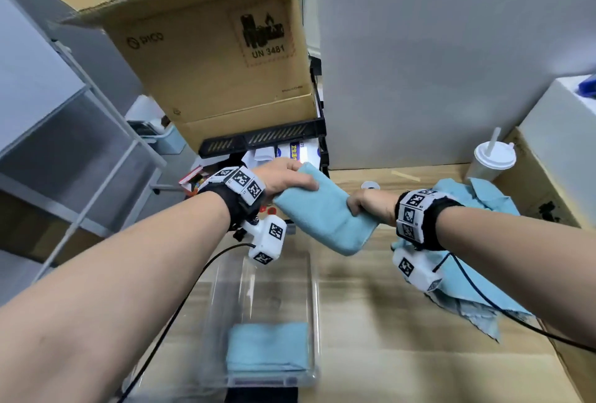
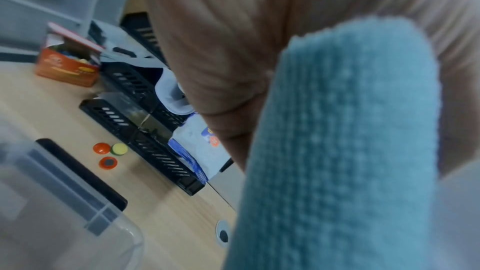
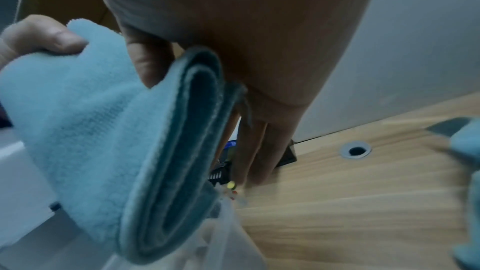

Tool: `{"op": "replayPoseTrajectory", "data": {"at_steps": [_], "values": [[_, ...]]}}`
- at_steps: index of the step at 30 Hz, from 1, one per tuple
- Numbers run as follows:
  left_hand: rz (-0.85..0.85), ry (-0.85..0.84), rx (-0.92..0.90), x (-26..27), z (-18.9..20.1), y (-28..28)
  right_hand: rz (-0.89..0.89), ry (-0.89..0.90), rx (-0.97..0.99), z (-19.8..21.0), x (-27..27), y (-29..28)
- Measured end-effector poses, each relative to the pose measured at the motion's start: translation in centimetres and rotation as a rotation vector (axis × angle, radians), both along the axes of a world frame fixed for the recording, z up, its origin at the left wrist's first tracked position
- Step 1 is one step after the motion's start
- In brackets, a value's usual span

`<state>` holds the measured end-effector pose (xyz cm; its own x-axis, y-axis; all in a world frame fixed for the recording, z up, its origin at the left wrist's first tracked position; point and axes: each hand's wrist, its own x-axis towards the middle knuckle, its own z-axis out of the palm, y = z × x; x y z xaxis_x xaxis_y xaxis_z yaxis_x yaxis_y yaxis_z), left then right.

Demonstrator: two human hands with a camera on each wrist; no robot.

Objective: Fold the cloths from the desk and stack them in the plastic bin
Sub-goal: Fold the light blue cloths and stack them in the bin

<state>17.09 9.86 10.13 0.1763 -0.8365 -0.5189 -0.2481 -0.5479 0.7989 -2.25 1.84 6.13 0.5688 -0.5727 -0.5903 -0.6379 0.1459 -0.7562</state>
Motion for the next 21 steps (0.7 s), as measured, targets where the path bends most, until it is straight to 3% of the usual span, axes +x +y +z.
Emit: {"op": "replayPoseTrajectory", "data": {"at_steps": [4,9,16,21], "values": [[0.139,0.153,-0.059,1.9,-0.8,2.3,-0.086,-0.088,0.178,0.0,2.2,2.1],[0.298,0.235,-0.097,4.3,-2.7,5.5,-0.041,-0.098,0.287,-1.6,5.0,4.0],[0.470,0.282,-0.109,6.6,-5.4,9.0,0.088,-0.002,0.291,-3.7,7.9,6.1],[0.435,0.102,0.027,8.1,-7.7,11.2,0.217,0.062,0.107,-5.6,9.3,7.3]]}}
